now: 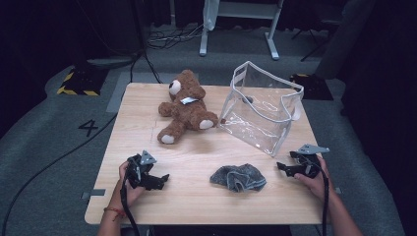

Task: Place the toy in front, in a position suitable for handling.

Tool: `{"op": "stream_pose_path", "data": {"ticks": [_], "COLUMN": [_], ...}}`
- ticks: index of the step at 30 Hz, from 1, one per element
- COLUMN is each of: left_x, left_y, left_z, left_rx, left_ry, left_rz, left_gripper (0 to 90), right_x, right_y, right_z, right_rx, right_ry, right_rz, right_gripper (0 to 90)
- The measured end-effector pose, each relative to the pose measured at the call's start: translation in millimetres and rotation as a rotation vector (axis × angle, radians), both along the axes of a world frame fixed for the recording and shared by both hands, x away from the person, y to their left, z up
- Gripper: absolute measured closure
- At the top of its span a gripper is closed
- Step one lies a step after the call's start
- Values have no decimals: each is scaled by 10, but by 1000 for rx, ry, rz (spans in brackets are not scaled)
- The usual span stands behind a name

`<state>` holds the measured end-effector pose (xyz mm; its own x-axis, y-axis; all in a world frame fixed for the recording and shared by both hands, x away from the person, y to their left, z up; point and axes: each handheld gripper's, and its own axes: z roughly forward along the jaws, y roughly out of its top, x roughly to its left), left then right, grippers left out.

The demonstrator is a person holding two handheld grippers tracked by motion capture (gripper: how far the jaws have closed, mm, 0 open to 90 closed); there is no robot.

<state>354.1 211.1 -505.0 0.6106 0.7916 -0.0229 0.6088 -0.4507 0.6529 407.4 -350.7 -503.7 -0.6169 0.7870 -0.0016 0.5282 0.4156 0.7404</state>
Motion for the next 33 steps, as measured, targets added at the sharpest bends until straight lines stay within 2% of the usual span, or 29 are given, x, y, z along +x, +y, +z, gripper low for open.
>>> {"op": "stream_pose_path", "data": {"ticks": [12, 17, 20, 22, 23, 25, 26, 29, 30, 33], "left_x": [-8, 13, 54, 74, 145, 225, 247, 295, 370, 454], "left_y": [-14, -104, -156, -170, -161, -140, -136, -145, -164, -189], "left_z": [1, -4, 32, 45, 74, 101, 126, 188, 256, 316], "left_rx": [1, -11, 8, -1, -43, -92, -100, -91, -89, -91], "left_ry": [-2, 5, 18, 14, 29, 57, 47, 9, -4, -18], "left_rz": [-1, 79, 93, 106, 153, 161, 159, 130, 123, 122], "left_gripper": [0, 0, 22, 126, 187, 148, 173, 161, 169, 163], "right_x": [2, -11, -16, -16, -16, -15, -15, -13, -14, -13], "right_y": [8, 11, 10, 10, 11, 9, 7, 6, 6, 6], "right_z": [-1, 0, -1, -1, -1, -1, -1, 0, 0, 0], "right_rx": [-1, -3, -2, -2, -2, -1, -1, -3, -3, -3], "right_ry": [-1, 0, -2, -2, -2, -1, -1, -1, -1, -1], "right_rz": [-3, -16, -19, -20, -20, -18, -16, -14, -14, -14], "right_gripper": [193, 193, 193, 193, 193, 193, 192, 193, 193, 192]}}
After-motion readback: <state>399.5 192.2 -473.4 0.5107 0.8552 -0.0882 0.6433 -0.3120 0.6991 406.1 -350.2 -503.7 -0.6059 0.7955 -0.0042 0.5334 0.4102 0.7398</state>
